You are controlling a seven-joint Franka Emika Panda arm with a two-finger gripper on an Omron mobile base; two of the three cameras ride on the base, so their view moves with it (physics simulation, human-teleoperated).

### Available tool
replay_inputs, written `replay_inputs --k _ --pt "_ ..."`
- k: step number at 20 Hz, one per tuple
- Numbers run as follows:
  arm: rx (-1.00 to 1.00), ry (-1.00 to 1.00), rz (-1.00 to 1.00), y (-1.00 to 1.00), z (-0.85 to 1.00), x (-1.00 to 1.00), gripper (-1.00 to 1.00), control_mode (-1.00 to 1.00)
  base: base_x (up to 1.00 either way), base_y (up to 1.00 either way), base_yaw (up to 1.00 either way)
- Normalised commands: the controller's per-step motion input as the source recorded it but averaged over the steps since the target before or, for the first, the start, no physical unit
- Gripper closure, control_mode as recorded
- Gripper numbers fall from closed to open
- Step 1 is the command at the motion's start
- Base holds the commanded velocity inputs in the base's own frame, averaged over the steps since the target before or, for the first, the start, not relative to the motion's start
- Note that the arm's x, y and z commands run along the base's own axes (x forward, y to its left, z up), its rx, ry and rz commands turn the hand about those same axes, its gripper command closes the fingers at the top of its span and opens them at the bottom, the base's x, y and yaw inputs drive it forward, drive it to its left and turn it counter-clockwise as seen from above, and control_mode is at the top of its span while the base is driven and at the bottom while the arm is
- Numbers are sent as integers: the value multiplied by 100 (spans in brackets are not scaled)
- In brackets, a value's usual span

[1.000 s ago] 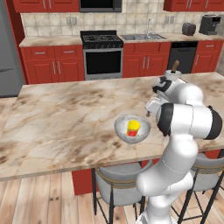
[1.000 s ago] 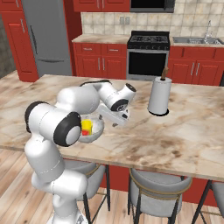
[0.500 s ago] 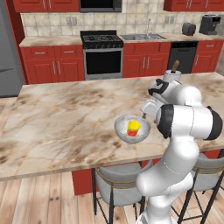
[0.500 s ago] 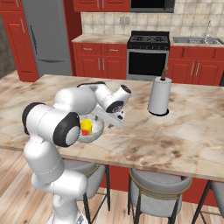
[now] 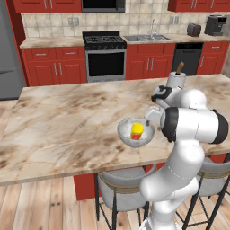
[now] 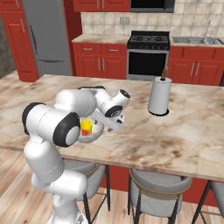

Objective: Place the cup inside the bowl on the dining table and move the bowl to any counter.

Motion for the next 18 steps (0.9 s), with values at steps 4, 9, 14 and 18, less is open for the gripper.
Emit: replay_inputs --k 4,9,14,18 --pt "0 0 0 0 -9 0 -100 -100 0 0 0" --pt "0 0 0 0 -7 0 -100 -100 0 0 0" --pt "0 0 0 0 -12 0 -100 -100 0 0 0" --pt "0 0 0 1 -14 0 -100 -100 0 0 0"
